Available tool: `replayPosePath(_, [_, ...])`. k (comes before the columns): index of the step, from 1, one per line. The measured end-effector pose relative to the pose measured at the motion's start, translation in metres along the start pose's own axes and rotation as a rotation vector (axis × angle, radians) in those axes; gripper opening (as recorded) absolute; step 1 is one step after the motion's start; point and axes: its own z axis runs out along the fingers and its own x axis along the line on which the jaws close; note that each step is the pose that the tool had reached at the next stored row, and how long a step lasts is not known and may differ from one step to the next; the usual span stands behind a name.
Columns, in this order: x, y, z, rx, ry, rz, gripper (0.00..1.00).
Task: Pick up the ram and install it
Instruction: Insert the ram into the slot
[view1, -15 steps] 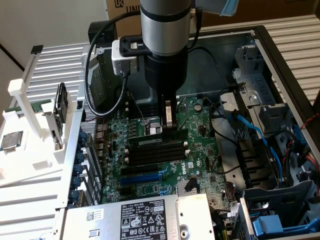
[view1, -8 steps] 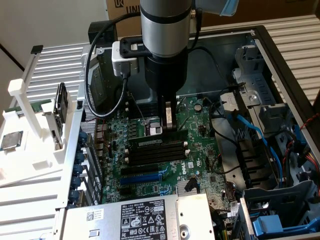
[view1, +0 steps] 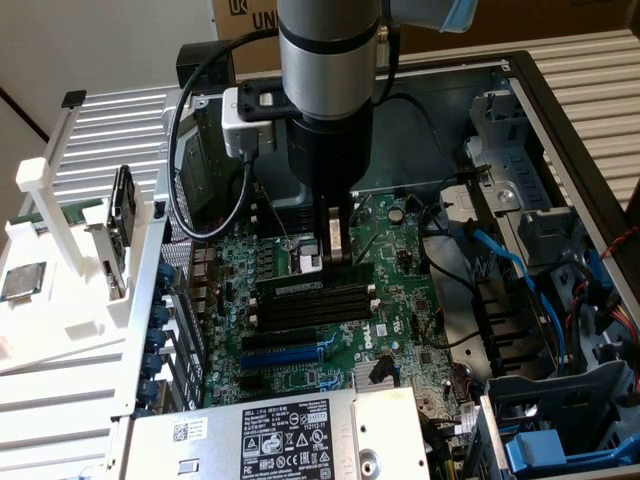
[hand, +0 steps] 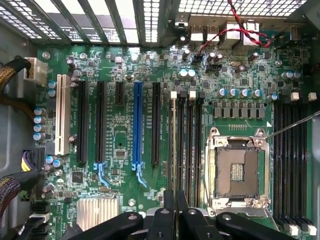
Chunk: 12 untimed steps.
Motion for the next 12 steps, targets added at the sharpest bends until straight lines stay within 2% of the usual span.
replayPosePath(8, [-0.0041,-0.0001,0.0042,-0.0001,0.0000,-0.003,0.12])
replayPosePath(12, [-0.0043,-0.0001,0.0055,-0.0010,0.0006,-0.022,0.12])
